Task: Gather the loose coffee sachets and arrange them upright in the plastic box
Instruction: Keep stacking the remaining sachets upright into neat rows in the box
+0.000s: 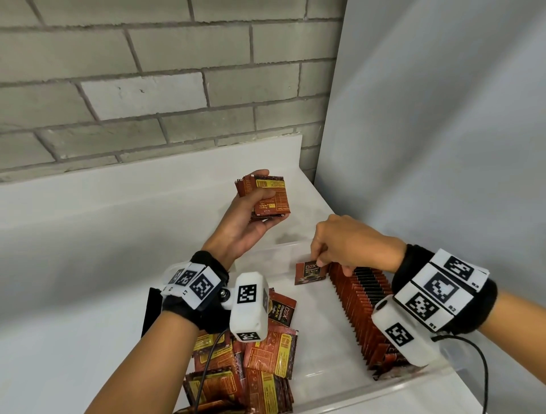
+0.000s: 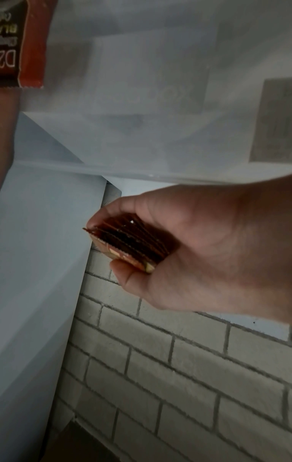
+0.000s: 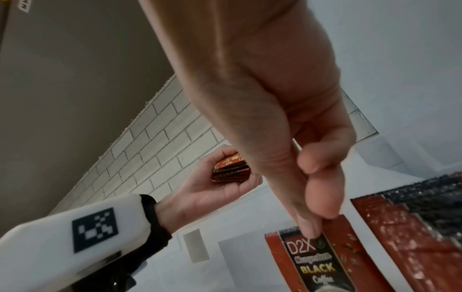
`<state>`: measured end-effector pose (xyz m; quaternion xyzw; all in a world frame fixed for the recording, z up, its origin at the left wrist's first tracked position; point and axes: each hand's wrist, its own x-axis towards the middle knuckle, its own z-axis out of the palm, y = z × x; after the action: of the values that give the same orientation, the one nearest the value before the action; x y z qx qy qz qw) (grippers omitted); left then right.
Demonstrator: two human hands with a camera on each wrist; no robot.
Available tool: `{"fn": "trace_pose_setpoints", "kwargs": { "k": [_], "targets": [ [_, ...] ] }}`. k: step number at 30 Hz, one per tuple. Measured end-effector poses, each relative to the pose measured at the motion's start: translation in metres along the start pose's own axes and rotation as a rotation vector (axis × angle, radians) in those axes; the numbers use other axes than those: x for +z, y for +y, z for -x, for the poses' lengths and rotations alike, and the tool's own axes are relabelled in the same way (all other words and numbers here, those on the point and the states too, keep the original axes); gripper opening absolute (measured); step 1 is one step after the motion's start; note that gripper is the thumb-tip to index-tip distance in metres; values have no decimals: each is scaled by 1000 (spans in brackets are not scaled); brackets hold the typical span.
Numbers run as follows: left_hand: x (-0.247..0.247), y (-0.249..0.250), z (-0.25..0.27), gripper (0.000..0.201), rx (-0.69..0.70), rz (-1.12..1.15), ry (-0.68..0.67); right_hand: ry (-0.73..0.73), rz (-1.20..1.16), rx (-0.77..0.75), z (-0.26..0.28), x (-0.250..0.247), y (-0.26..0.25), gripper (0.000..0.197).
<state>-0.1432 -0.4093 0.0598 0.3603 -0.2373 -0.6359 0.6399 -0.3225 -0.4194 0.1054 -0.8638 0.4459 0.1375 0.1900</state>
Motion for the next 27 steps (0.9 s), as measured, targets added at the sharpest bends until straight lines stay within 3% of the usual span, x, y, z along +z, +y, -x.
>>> {"fn": "trace_pose_setpoints", "kwargs": {
  "k": [8,12,18,23,27],
  "targets": [
    [0,1,2,38,30,-35,-58,70,-163,9,8,-14,9,9],
    [3,2,5,41,52,-31,-115,184,-464,-37,9,-25,15,8],
    [6,0,9,46,73,-22,-249,288,-932,-22,1,-16,12,28],
    [7,0,9,42,45,-36,-239,362,-1240,-49,-2,-4,6,23],
    [8,0,8,80,-6,-82,-190,554,-1497,-163,1,-6,4,18]
  ]
}}
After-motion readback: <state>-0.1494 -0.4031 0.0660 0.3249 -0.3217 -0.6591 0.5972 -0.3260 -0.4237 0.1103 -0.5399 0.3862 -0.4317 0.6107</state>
